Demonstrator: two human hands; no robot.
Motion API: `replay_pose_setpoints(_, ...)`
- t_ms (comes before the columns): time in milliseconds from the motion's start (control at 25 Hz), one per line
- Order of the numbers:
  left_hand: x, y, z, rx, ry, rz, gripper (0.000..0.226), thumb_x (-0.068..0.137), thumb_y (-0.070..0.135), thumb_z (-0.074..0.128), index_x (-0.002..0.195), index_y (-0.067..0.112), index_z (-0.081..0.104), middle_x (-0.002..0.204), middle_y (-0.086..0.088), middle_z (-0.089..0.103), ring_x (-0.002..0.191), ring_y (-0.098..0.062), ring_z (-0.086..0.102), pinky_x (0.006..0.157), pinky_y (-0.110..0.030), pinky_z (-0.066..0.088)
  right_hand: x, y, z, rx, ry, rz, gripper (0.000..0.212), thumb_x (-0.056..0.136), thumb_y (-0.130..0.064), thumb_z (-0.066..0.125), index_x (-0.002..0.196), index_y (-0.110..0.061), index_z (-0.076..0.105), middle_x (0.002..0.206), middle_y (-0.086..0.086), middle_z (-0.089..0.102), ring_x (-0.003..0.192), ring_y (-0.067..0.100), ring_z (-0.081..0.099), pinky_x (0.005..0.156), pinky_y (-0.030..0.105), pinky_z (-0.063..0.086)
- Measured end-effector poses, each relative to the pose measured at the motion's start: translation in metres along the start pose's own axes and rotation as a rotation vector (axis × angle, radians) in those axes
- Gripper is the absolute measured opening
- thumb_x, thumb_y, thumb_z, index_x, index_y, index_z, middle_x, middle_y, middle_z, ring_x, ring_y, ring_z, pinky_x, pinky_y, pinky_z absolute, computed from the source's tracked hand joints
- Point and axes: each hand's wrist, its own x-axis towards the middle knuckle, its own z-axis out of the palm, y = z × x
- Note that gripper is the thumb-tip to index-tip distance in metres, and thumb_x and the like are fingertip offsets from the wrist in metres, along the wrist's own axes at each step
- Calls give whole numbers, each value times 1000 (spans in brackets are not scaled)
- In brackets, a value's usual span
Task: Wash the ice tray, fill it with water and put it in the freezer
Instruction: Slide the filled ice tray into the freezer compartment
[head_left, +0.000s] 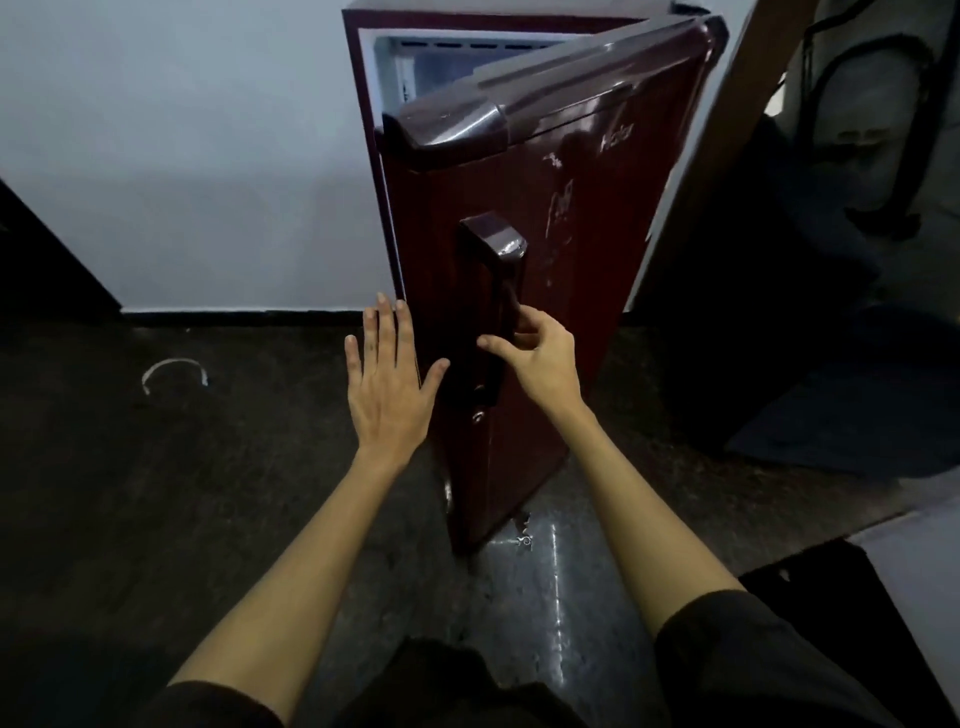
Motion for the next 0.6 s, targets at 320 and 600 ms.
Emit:
replay_pose_setpoints(320,53,-58,21,17,6,-131,76,95,52,37,146,14,-5,154,-4,-9,144,-19,-7,116,-41,-5,86,-8,89,-125,-86,29,51,80,-33,72,123,-9,57,113,3,62,107,19,60,92,34,51)
replay_pose_setpoints(600,124,-116,40,29,-1,-69,75,96,46,43,147,13,0,155,-6,-3,144,-23,-2,117,-42,3,173,-14,152,-257,-91,68,28,88,-24,64,110,-7,59,103,5,55,93,20,55,87,37,50)
